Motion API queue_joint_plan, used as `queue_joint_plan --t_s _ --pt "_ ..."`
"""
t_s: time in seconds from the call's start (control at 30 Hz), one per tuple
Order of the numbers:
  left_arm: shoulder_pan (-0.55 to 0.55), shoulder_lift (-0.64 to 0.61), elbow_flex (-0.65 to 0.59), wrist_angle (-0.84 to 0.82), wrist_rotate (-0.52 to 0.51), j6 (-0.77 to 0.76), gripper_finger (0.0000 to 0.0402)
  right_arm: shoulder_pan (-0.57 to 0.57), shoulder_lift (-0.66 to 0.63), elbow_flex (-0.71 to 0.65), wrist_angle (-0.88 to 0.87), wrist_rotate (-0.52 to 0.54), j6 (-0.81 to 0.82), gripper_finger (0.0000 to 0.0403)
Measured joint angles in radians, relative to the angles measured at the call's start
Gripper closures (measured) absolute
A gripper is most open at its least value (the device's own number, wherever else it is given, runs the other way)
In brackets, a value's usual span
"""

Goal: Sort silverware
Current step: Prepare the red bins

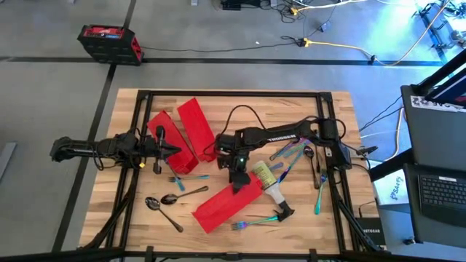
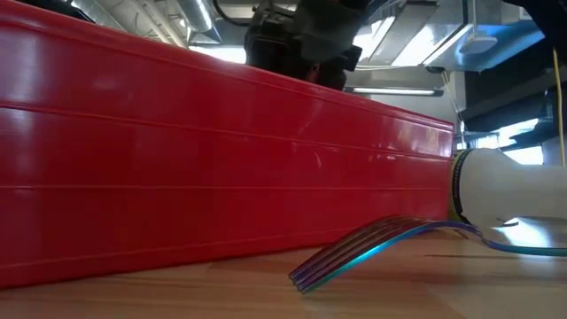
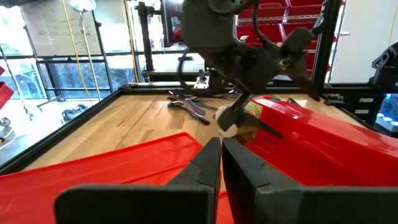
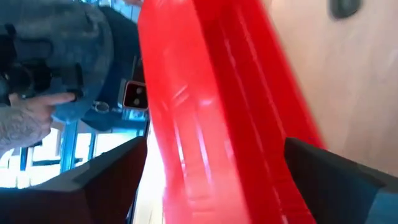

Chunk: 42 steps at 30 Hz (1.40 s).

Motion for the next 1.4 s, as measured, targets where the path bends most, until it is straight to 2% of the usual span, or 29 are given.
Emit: queue_joint_plan --t_s 0.33,0.53,0.67,0.9,1.07,1.2,1.4 --pt "0.000 0.000 0.000 0.000 0.000 0.000 0.0400 0.057 0.000 -0.022 -0.044 0.020 -0.050 0.0082" --pt "0.000 0.000 0.000 0.000 0.000 0.000 0.0400 0.066 0.000 -0.032 -0.043 0.008 -0.053 0.0118" --pt "0.000 0.000 0.000 0.000 0.000 0.000 0.0400 0.066 0.000 -0.032 -0.046 0.004 -0.053 0.0160" --pt "0.000 0.000 0.000 0.000 0.000 0.000 0.0400 0.066 0.000 -0.032 -0.084 0.003 -0.062 0.0268" --pt "0.000 0.000 0.000 0.000 0.000 0.000 0.0400 0.066 0.000 -0.032 -0.100 -0.033 -0.074 0.0328" --pt "0.000 0.000 0.000 0.000 0.000 0.000 0.0400 0.066 0.000 -0.032 -0.099 -0.063 -0.074 0.0358" --pt "0.000 0.000 0.000 0.000 0.000 0.000 0.0400 0.066 0.000 -0.032 -0.097 -0.074 -0.077 0.0379"
